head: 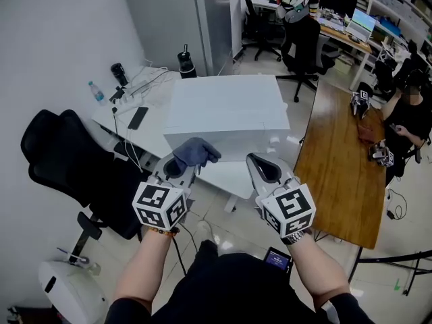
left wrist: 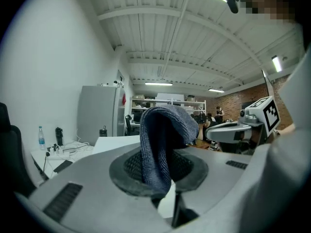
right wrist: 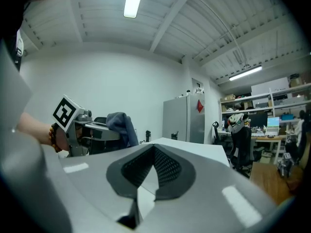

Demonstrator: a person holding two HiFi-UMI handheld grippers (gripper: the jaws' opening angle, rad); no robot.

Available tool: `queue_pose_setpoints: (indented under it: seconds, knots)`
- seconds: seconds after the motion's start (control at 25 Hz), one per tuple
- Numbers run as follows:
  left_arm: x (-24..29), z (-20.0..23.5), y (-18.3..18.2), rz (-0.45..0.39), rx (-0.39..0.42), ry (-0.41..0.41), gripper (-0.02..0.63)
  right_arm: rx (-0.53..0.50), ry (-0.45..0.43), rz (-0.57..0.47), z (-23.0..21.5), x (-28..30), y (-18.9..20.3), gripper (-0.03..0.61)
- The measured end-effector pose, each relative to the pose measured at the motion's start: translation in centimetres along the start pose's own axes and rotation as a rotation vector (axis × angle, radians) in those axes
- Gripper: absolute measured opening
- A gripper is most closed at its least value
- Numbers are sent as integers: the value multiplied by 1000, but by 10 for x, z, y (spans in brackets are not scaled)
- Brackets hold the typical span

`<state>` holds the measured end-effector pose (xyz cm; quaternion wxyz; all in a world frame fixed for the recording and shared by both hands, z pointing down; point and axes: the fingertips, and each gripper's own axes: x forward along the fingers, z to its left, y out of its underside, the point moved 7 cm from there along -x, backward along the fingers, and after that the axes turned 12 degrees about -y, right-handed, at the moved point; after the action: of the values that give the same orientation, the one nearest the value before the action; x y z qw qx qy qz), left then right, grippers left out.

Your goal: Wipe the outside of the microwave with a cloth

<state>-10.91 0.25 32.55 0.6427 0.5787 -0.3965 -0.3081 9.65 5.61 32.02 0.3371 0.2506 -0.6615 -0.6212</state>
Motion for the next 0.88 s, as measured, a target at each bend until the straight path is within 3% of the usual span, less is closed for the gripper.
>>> queue_pose_setpoints:
  seconds: [0.32, 0.88]
  knots:
    - [-15, -50, 2, 7, 0, 94, 69, -18, -5, -14, 13, -22, -2, 0]
    - [-22, -77, 5, 18, 9, 137, 69, -23, 1, -21, 20, -35, -1, 0]
